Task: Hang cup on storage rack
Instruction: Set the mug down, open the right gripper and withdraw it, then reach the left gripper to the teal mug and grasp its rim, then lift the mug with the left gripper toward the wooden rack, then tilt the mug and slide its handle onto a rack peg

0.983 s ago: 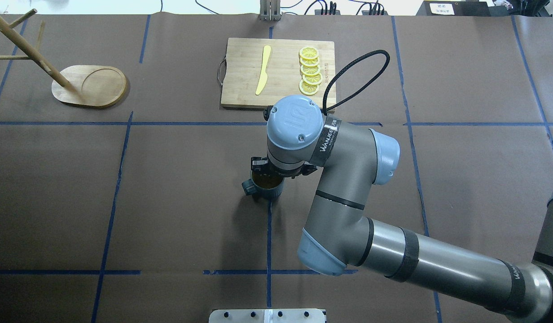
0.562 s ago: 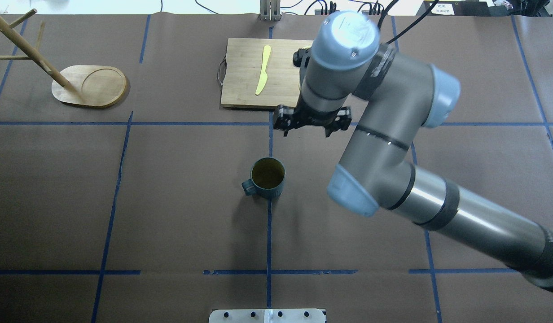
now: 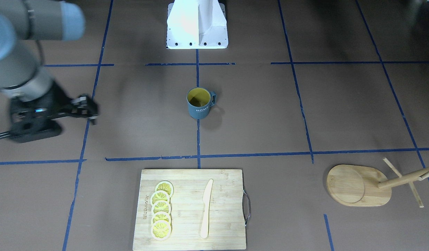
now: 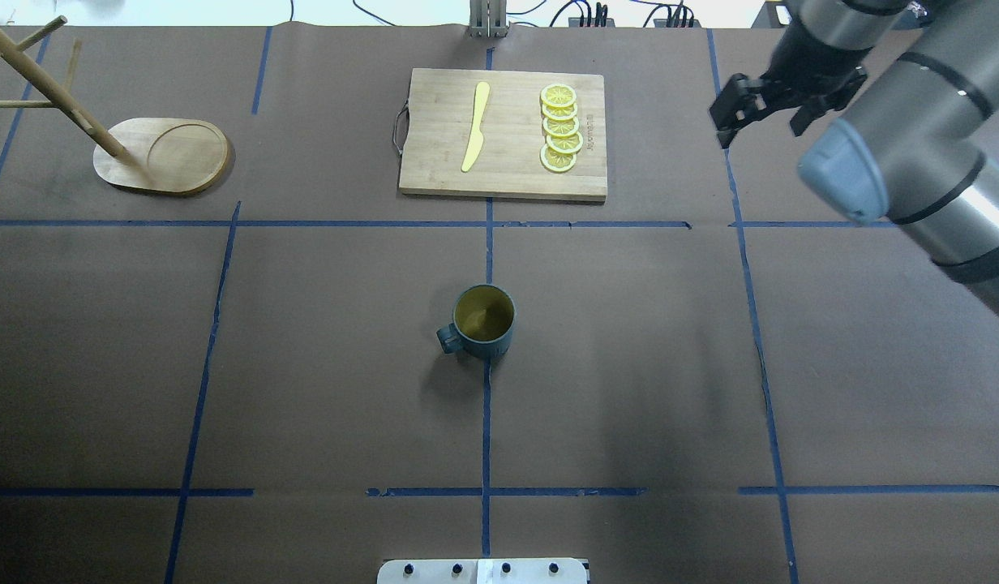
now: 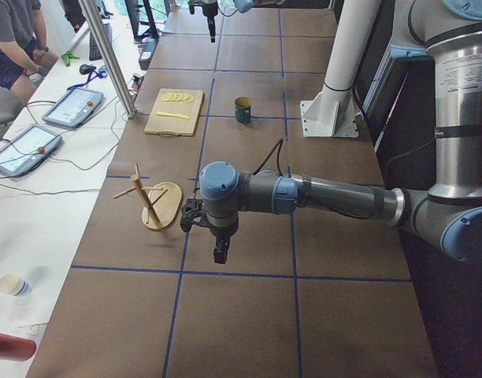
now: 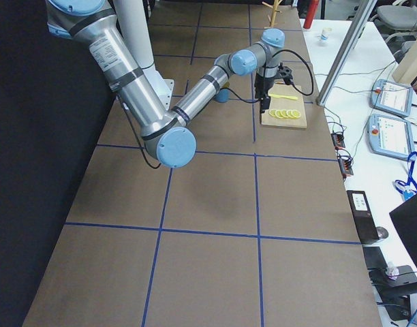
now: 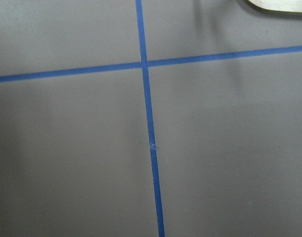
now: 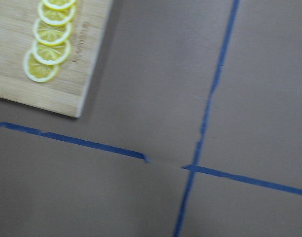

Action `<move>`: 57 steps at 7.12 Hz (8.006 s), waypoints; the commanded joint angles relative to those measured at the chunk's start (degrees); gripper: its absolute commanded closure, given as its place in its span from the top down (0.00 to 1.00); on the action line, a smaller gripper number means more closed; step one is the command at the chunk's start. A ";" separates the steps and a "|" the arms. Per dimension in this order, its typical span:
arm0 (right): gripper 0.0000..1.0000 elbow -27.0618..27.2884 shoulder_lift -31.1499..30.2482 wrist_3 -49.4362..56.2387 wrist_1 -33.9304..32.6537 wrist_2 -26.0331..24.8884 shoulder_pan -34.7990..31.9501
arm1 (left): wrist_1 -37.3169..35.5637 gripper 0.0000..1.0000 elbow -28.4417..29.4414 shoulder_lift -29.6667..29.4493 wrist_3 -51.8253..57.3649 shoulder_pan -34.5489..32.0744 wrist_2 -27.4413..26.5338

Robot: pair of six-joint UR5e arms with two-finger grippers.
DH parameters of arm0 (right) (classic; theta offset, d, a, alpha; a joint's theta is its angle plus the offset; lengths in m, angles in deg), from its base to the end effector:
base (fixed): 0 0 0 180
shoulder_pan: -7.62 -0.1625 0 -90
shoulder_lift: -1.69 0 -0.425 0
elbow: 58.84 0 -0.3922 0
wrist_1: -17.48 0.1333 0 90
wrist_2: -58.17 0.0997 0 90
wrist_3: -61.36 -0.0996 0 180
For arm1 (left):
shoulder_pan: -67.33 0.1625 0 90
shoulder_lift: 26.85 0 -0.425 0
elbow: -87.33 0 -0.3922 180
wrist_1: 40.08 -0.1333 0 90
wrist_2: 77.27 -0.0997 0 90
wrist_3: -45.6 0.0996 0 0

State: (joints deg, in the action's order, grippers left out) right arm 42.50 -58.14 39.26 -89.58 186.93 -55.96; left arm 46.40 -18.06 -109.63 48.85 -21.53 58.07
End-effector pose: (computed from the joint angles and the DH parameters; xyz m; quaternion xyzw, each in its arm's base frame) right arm -0.2169 -0.5959 0.2994 0.0489 -0.3777 -0.1050 0.9186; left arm -0.0537 -0.4410 0.5901 0.0445 0.3844 0.0509 0.9207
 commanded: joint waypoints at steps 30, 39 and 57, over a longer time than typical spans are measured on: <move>1.00 -2.64 -33.60 35.98 9.67 3.78 -28.01 | 68.82 0.06 19.35 -34.20 -22.11 68.20 -42.87; 1.00 -2.73 -32.81 35.98 9.67 3.87 -28.01 | 86.21 0.00 18.12 -33.59 -93.58 57.41 -40.25; 1.00 -2.12 -32.80 35.90 9.67 5.80 -28.01 | 117.49 0.01 30.04 -22.60 -172.35 26.45 -40.76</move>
State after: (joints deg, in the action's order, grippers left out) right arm 40.32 -90.94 75.23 -79.91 192.73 -83.96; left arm 159.37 7.97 -132.21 -123.44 4.79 17.37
